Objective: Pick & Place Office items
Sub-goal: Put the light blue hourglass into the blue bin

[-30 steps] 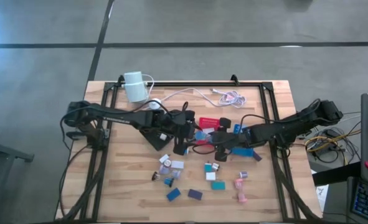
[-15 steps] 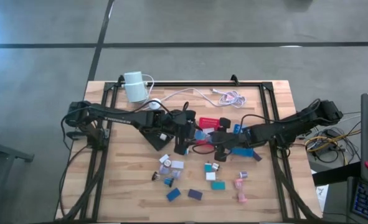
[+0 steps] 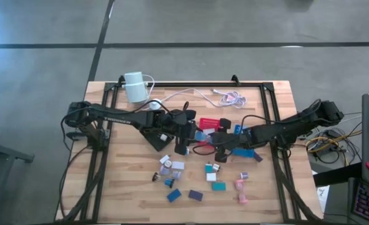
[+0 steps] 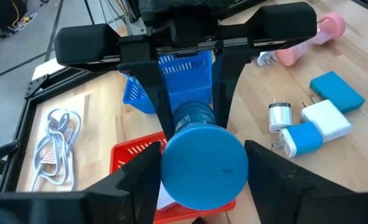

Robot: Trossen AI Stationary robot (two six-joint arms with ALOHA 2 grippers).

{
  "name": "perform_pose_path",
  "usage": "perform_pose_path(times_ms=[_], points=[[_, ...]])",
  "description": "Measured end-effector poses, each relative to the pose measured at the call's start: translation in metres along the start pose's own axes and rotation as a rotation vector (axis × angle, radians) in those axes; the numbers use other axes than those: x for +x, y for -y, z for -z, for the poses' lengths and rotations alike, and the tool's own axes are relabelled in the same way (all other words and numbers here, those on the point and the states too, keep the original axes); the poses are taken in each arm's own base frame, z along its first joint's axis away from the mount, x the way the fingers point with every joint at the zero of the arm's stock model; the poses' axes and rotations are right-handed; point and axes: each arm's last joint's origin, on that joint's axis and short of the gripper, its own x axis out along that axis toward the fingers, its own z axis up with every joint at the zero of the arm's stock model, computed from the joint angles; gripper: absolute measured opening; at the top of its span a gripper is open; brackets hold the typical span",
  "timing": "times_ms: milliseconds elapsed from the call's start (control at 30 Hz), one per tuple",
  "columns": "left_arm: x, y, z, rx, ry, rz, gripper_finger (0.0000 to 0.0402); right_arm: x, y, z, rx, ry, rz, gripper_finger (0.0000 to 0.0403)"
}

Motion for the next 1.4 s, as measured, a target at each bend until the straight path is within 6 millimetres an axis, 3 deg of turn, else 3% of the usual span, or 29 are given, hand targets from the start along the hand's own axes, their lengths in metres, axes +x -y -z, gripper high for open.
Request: perform_pose_path(times_ms=[133, 333, 533, 867, 1133, 1400], points=[[0.000, 0.000, 0.000, 0.007, -0.002, -0.002, 0.0199, 0.000, 0.000, 0.000, -0.007, 0.002, 0.001, 0.0163], [0.001, 0.001, 0.002, 0.029, -0.017, 0.005, 0.0199, -0.001, 0.000, -0.003, -0.001, 0.023, -0.002, 0.0233], [0.001, 0.001, 0.002, 0.033, -0.013, 0.003, 0.0199, -0.001, 0.000, -0.002, -0.022, 0.021, -0.002, 0.0276], [-0.024, -0.003, -0.011, 0.032, 0.035, -0.020, 0.0199, -0.026, 0.005, 0.001, -0.007, 0.099, 0.022, 0.0290], [-0.054, -0.001, -0.012, 0.027, 0.112, -0.038, 0.0199, -0.060, 0.012, 0.017, 0.004, 0.430, -0.007, 0.0291], [-0.080, 0.005, -0.006, -0.013, 0.389, -0.071, 0.0199, -0.072, 0.021, 0.050, -0.030, 0.852, -0.074, 0.0306]])
